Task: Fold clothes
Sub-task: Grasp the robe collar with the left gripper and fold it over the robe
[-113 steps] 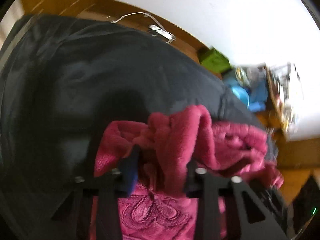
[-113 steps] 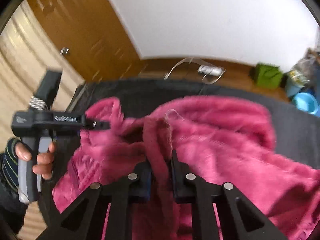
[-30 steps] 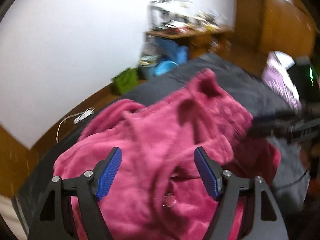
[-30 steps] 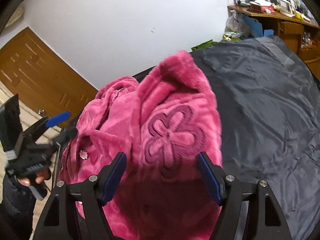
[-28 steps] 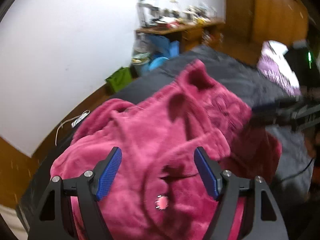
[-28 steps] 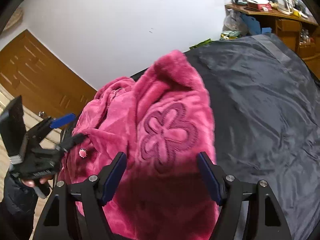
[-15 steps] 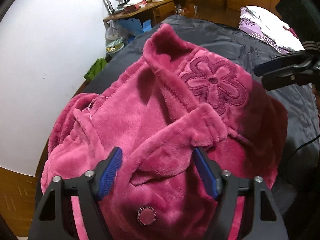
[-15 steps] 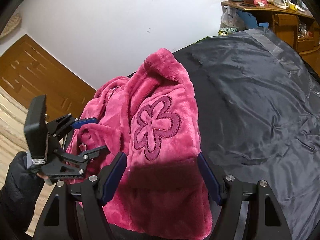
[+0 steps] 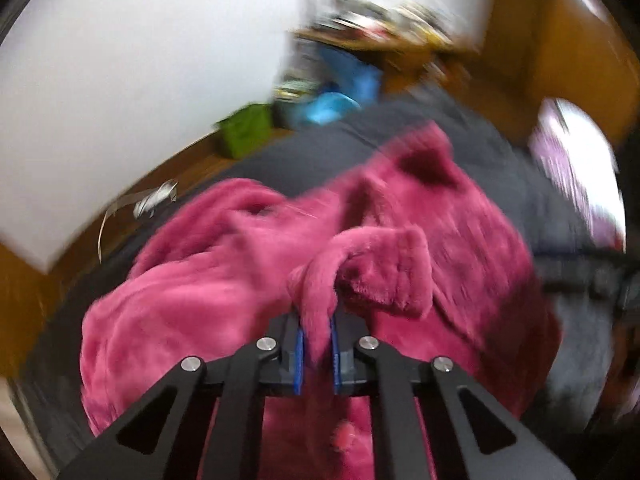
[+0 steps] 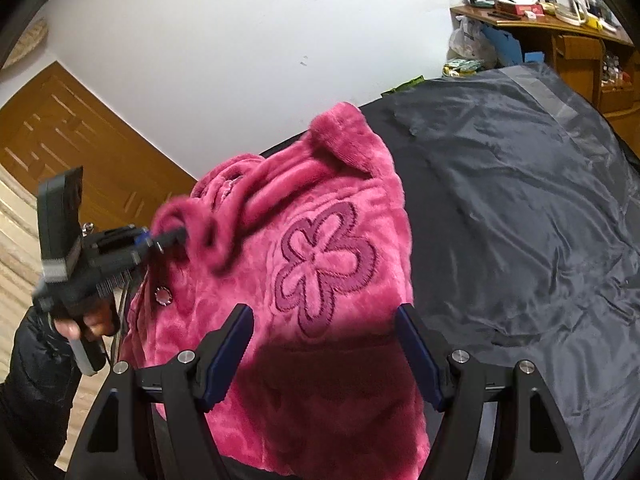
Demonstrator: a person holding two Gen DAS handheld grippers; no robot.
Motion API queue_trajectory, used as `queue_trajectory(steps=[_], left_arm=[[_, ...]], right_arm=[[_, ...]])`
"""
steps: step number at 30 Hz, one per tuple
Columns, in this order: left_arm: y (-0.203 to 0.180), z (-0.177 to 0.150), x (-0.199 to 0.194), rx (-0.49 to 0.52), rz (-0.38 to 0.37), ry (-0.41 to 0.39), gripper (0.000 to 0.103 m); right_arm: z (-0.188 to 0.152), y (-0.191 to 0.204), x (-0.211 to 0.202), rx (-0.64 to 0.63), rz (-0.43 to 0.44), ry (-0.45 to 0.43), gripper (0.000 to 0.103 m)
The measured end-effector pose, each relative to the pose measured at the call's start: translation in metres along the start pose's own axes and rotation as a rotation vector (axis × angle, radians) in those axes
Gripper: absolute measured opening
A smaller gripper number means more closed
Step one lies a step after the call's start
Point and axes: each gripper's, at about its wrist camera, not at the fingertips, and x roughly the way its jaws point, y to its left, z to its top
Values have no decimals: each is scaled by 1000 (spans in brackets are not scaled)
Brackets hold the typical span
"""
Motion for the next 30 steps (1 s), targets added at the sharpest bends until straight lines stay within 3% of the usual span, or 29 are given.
queue_trajectory(steps=[2, 4, 9, 16, 22, 30], left_arm=[[30, 1, 1, -168, 1, -12, 11], [49, -3, 11, -250, 17, 15, 12], [54, -15, 27, -226, 77, 51, 15], [49, -16, 44, -213, 91, 71, 19], [58, -22, 68, -235, 92, 101, 29], [64, -28, 69, -253, 78, 119, 33]], right_arm=[[4, 5, 3, -16, -7, 0, 75], [8, 11, 8, -29, -14, 2, 75], [23, 35, 20, -108, -21, 0, 75], [66, 70, 62, -265, -67, 17, 75], [94, 45, 118, -245, -262, 131, 75], [90, 39, 136, -308, -322, 166, 75]])
